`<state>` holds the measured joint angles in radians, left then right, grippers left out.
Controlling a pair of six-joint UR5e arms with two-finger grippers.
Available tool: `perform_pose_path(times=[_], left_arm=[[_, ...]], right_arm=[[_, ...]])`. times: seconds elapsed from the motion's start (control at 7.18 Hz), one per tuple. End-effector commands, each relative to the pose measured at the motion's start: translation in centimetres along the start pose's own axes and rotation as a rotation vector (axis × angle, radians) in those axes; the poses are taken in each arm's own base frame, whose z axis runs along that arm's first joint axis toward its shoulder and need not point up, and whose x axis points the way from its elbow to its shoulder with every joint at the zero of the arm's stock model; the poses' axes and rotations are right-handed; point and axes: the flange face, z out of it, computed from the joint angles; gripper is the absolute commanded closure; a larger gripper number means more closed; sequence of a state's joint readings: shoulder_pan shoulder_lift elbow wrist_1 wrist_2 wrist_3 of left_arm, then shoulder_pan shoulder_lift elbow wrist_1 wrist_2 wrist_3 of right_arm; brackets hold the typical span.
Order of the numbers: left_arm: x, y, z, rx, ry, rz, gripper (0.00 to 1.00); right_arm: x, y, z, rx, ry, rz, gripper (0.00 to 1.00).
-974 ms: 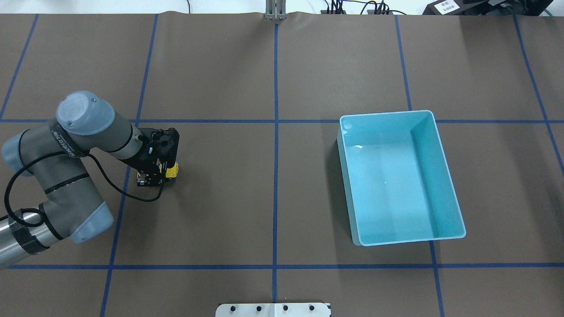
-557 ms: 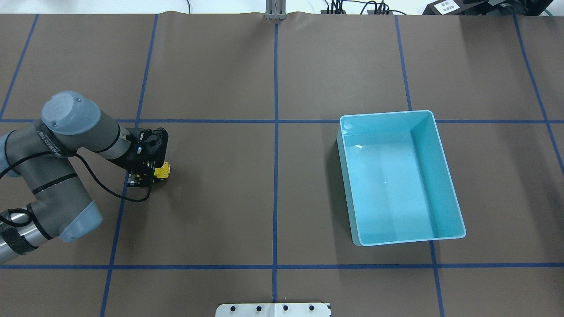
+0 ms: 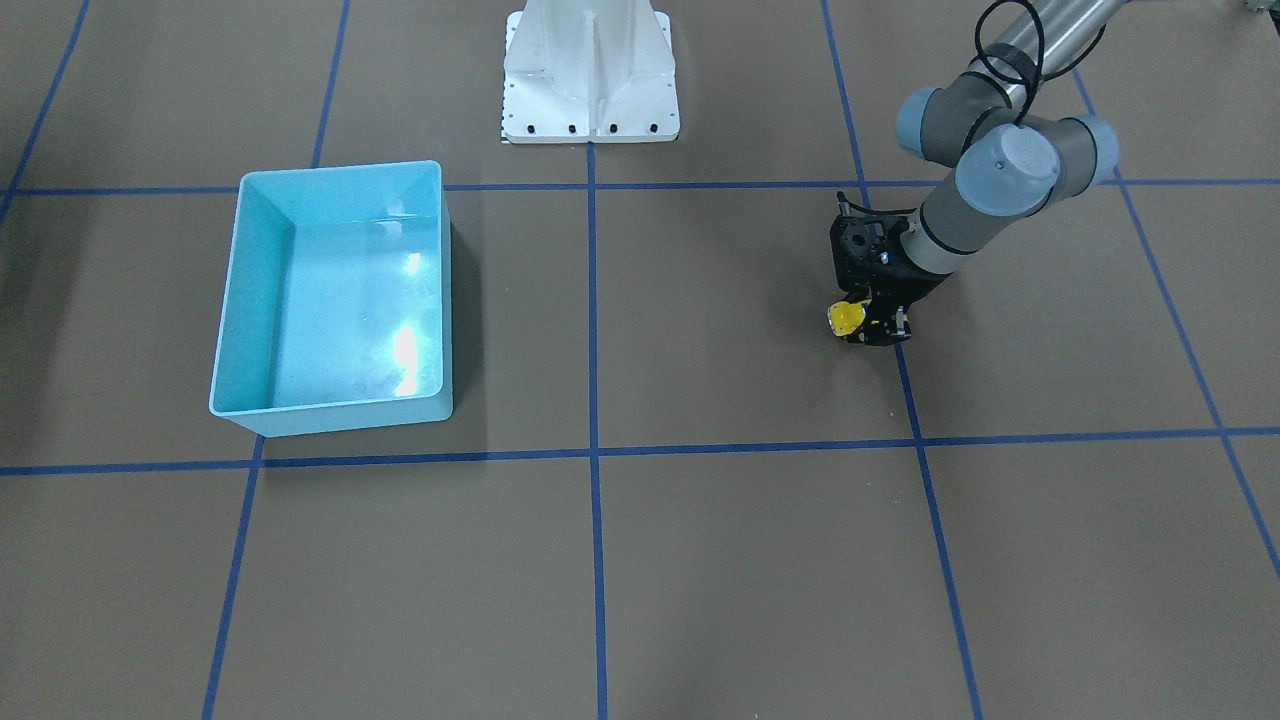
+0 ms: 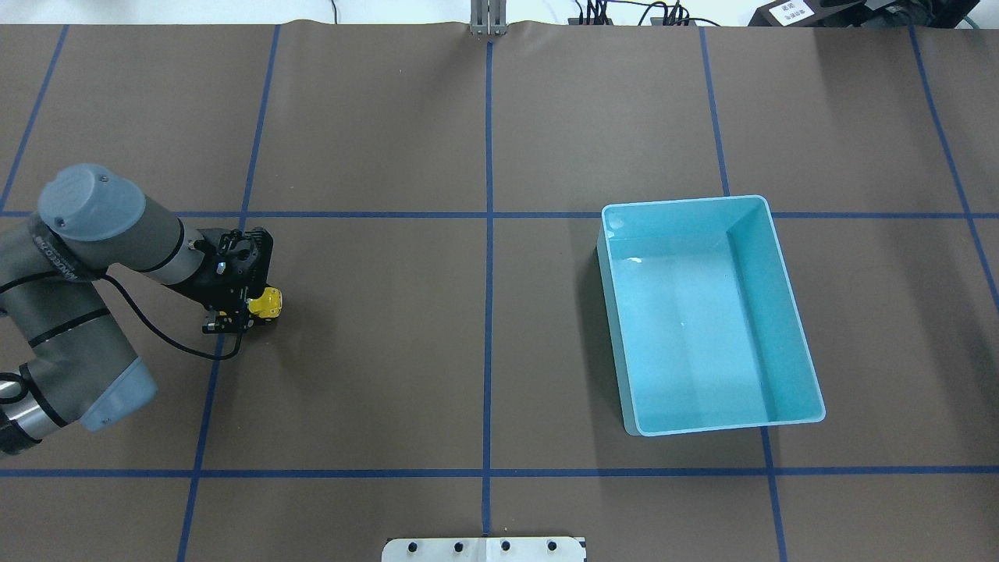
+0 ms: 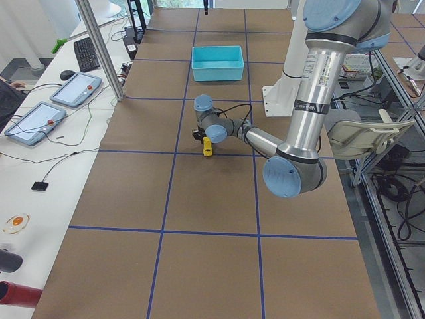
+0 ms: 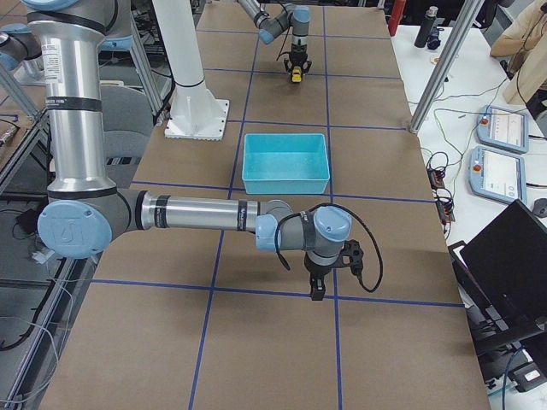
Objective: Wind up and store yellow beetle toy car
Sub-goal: 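Drag the car backward along the table with the left gripper to wind it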
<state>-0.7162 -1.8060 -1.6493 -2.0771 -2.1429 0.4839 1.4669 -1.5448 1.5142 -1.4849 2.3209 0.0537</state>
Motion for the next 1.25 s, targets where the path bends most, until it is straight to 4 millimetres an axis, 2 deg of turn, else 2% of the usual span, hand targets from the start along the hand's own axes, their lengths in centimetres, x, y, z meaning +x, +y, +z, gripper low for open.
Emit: perform_pose_path(times=[0.0, 0.28, 1.11], left_arm=[[0.1, 0.7, -0.1, 0.005, 0.011, -0.003, 1.00], [0.0, 0.8, -0.3, 0.005, 0.010, -0.004, 1.00], [0.3, 4.2, -0.8, 0.018, 0.031, -0.024, 1.00]], right_arm=[[-0.1, 0.0, 0.1, 0.000, -0.003, -0.002, 0.00], [-0.2, 0.0, 0.1, 0.000, -0.003, -0.005, 0.00], [-0.8, -0.6, 0.0, 0.001, -0.004, -0.016, 0.00]])
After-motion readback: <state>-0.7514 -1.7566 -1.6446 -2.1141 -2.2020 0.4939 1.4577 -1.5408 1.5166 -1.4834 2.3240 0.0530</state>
